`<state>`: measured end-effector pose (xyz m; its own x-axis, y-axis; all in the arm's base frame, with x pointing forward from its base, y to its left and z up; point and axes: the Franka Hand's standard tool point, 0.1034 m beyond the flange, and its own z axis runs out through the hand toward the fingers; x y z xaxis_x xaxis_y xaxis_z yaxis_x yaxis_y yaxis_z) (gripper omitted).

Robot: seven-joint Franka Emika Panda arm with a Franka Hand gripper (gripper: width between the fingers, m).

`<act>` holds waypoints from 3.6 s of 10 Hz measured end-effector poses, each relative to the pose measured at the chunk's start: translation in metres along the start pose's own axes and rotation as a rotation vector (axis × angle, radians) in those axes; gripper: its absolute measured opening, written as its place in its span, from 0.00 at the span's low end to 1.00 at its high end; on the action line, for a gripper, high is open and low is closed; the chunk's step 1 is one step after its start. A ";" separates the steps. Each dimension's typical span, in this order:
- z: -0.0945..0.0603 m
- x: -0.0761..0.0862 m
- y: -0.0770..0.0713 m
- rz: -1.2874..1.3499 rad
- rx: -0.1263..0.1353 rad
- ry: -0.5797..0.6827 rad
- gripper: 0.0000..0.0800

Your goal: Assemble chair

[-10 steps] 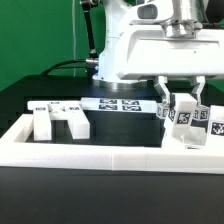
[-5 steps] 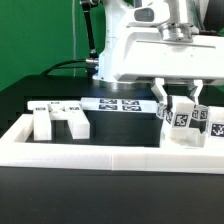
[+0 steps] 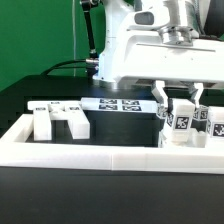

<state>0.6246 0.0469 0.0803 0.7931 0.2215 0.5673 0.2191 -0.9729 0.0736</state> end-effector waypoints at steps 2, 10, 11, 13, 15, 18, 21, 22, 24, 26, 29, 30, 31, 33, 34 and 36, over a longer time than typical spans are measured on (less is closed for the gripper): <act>0.001 -0.002 0.000 0.000 0.003 -0.008 0.63; -0.013 0.013 0.016 0.002 -0.001 -0.026 0.81; -0.015 0.015 0.018 0.003 0.000 -0.028 0.81; -0.014 0.014 0.014 0.002 0.015 -0.058 0.81; -0.010 0.010 0.009 0.002 0.040 -0.109 0.81; -0.006 0.020 -0.001 0.023 0.141 -0.378 0.81; -0.003 0.021 -0.001 0.020 0.197 -0.535 0.81; -0.002 0.017 0.002 0.019 0.195 -0.534 0.81; -0.001 0.016 0.005 0.022 0.192 -0.534 0.81; -0.001 0.013 0.005 0.022 0.188 -0.527 0.81; 0.004 0.004 0.006 -0.007 0.180 -0.499 0.81; 0.007 0.002 0.009 -0.031 0.182 -0.488 0.65; 0.007 0.002 0.008 -0.025 0.181 -0.488 0.48; 0.007 0.002 0.008 -0.021 0.180 -0.488 0.36; 0.007 0.002 0.007 0.000 0.176 -0.489 0.36; 0.007 0.002 0.007 0.022 0.173 -0.491 0.36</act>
Offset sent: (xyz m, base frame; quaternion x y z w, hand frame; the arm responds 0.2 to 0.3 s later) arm 0.0102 -0.0155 0.0094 -0.0023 -0.0212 -0.0314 0.9993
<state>0.6318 0.0409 0.0766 0.9625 0.2466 0.1130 0.2574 -0.9617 -0.0937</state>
